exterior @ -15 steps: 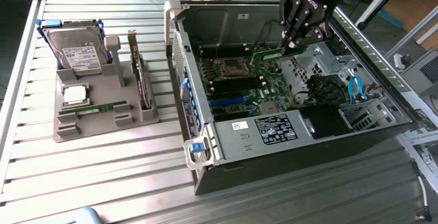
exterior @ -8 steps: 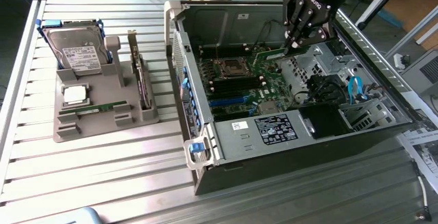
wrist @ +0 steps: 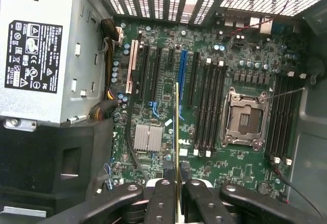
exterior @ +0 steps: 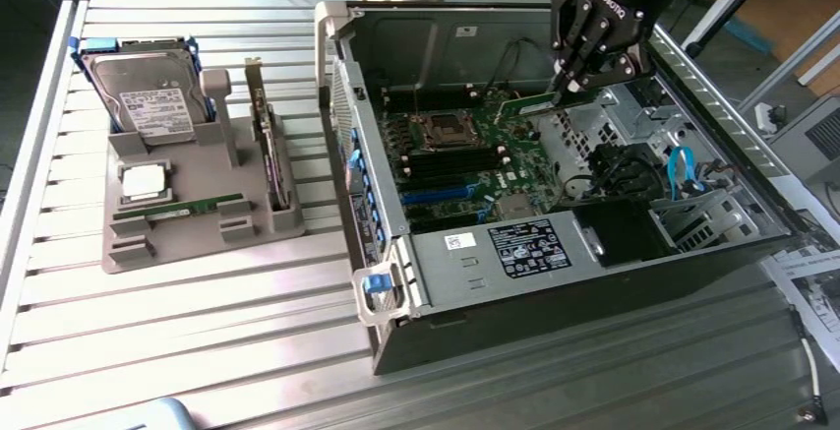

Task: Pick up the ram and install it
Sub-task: 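Pick up the ram and move it above insertion slot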

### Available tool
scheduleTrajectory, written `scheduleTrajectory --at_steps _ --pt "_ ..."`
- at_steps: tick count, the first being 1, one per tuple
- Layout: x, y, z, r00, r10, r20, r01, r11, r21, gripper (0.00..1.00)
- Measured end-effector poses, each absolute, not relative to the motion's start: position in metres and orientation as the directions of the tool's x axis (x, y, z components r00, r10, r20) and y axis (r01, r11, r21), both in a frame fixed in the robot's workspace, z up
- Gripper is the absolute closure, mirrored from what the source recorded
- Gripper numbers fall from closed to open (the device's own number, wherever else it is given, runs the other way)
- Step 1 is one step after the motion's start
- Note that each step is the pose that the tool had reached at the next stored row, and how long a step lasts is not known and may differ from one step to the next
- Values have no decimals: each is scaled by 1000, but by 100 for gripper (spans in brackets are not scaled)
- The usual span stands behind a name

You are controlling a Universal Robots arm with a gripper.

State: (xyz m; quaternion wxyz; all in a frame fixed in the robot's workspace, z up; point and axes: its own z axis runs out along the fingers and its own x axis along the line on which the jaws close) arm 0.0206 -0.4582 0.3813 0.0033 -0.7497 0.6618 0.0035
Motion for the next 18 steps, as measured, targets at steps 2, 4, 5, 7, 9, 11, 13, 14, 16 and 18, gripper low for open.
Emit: scheduleTrajectory --at_steps 2,4,5,7,9,11,13,14,16,18 --pt "23 -458 381 124 -992 -10 -992 -124 0 86" --pt "25 -458 381 124 -992 -10 -992 -124 0 86" --pt "27 -458 381 124 -992 -10 -992 -124 0 86" --pt "30 -458 381 124 -992 -10 -992 -124 0 86" --pt "32 -458 381 124 -992 -10 -992 -124 0 86" --pt "33 -458 380 124 -992 -9 -992 -124 0 86" --pt "33 -458 380 124 -992 -10 -992 -124 0 86" --pt "33 -457 380 124 -992 -10 -992 -124 0 86" --pt "33 -456 380 124 -992 -10 -992 -124 0 86" --pt "33 -454 380 124 -992 -10 -992 -124 0 86"
